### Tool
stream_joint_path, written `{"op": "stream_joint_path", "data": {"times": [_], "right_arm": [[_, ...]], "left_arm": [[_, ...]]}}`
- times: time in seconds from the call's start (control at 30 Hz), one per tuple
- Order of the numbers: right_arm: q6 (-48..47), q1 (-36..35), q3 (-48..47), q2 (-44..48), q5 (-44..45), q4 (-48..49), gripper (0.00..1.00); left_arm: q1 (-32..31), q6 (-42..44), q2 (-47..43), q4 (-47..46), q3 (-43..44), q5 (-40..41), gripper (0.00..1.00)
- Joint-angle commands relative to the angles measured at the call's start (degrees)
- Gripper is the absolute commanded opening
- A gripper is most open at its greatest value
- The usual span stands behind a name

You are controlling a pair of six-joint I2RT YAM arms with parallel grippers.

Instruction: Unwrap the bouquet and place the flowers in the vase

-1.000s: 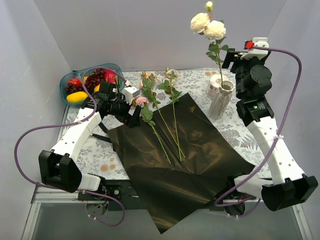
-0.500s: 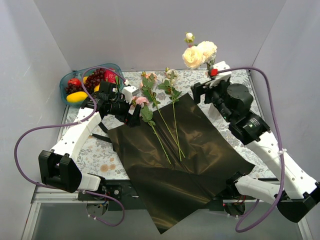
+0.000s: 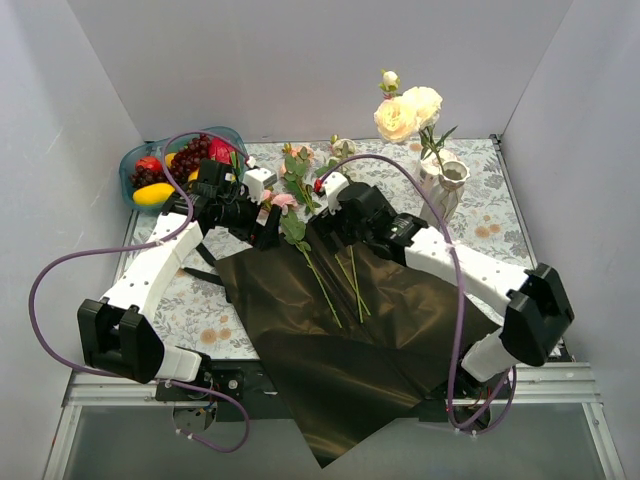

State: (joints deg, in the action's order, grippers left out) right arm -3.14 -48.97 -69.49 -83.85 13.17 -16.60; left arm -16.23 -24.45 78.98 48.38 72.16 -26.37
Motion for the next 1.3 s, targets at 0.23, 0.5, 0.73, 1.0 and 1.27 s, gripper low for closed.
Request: {"op": "stream_joint_path", "data": {"times": [0.23,0.5,0.73,1.0,1.27], "right_arm": [[10.33,7.48,-9.69,-22.48,3.98,6.84,0.97],[10.79,11.62,-17.34,-31.98,2.48,7.72,0.81],[10.96,13.55,-23.58,-39.79,0.29,6.67,0.62],[11.66,15.57,-25.26,-42.71,0.37,5.44,0.58],[10.96,15.57,-24.55,-40.78,-0.33,5.7,0.59]], "left_arm": [[0.58,0.37,-2.6,-1.88,-2.2,2.03,0.98],[0.5,1.86,-3.31,-3.03,-3.96,2.99,0.98],[0.58,3.09,-3.48,-3.29,-5.62,3.69,0.98],[0.67,3.88,-4.19,-3.2,-5.89,3.08,0.98],[0.67,3.97,-4.27,-3.82,-7.47,3.43,0.98]]}}
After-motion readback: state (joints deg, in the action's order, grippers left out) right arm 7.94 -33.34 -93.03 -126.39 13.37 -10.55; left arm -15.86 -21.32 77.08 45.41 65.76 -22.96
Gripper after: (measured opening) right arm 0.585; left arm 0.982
